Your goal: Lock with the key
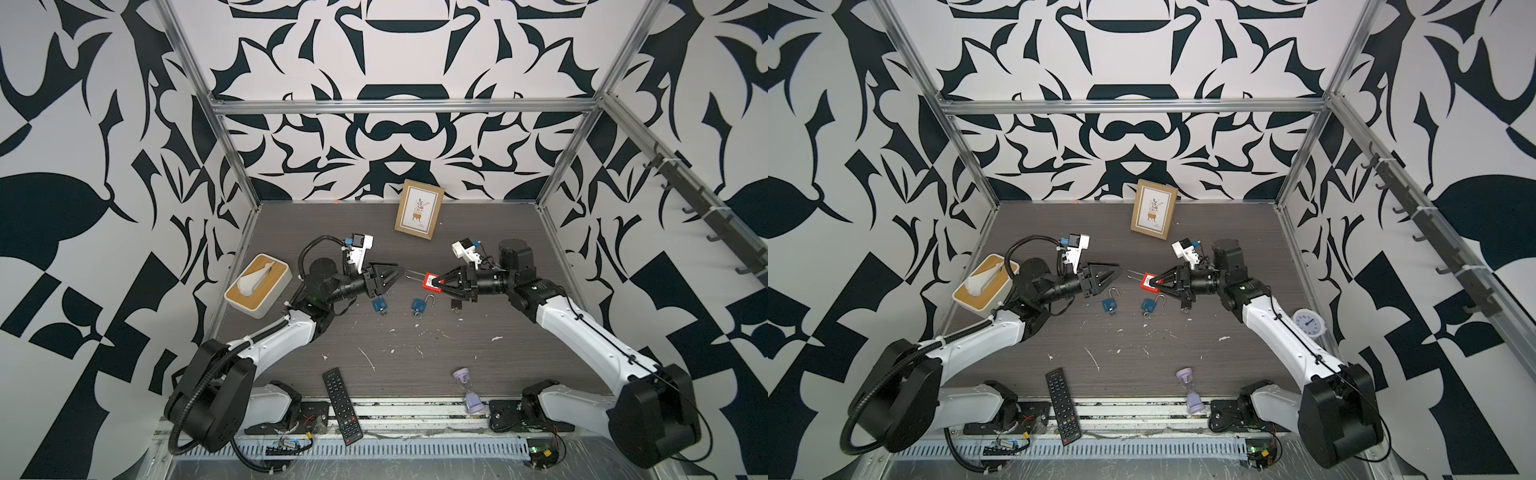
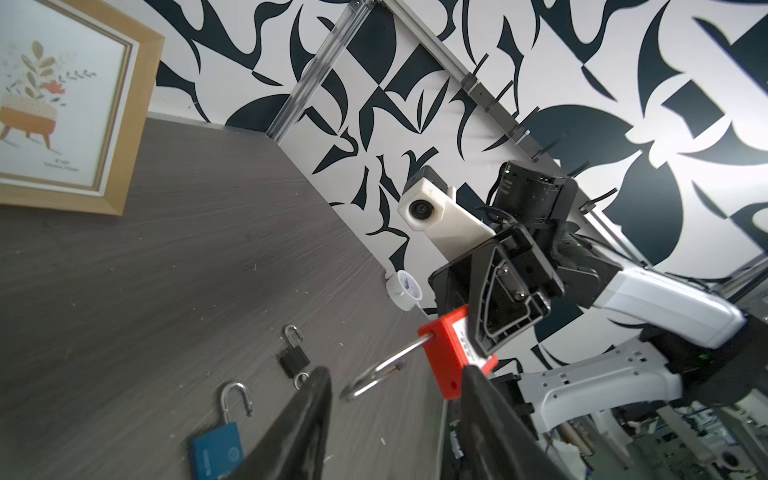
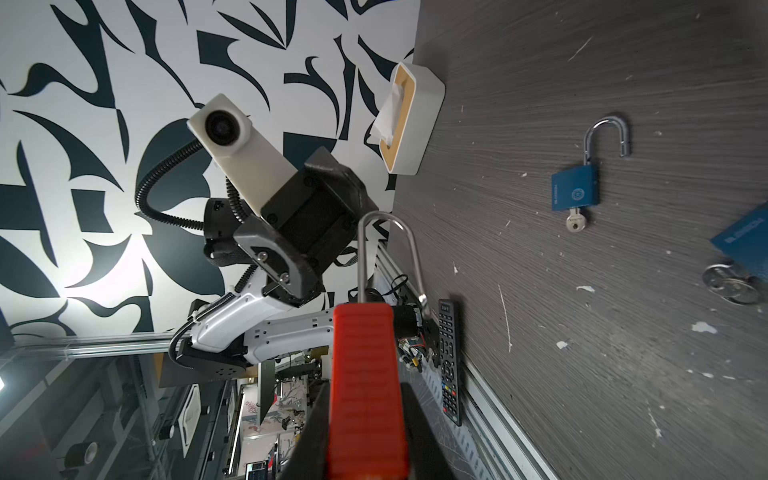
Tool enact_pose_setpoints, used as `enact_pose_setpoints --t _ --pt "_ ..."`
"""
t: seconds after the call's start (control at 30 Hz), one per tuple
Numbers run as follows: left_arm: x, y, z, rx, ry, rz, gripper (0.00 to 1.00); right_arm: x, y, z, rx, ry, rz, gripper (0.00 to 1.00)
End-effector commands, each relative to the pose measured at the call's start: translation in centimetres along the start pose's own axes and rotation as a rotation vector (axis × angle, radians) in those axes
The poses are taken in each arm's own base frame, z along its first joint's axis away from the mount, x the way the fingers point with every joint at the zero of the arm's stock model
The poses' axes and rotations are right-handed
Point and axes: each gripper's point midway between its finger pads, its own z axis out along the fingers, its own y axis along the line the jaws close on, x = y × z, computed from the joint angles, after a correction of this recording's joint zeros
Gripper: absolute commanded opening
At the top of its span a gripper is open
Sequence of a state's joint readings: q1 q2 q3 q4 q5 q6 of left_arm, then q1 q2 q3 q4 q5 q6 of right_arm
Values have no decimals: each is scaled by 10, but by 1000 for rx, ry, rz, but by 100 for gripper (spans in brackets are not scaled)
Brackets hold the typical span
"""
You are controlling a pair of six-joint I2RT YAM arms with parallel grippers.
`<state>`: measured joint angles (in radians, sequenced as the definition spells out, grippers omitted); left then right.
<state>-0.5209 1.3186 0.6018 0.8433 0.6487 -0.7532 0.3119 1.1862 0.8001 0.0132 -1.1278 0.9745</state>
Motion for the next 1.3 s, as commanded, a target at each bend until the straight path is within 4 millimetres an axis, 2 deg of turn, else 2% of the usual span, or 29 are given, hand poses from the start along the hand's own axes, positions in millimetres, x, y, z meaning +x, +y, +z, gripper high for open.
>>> enact_pose_setpoints --t 0.0,0.3,0.63,0.93,1.13,1.23,1.27 --pt "-6 -3 9 53 3 5 47 -3 21 0 -77 3 -59 0" --pt "-1 4 19 108 11 -58 42 -6 23 0 -79 -5 -62 0" --pt "0 -2 20 128 18 -58 36 -15 13 6 -69 -8 -66 0" --pt "4 0 19 122 24 -78 27 -18 15 5 -57 -17 -128 0" --pt "1 -3 21 132 22 -98 11 -12 11 3 -26 -12 -204 0" --pt "0 -8 21 142 19 -95 0 -11 13 0 -10 -26 -271 0" --pt "0 -8 22 141 19 -102 0 -12 14 -1 -5 -35 -293 0"
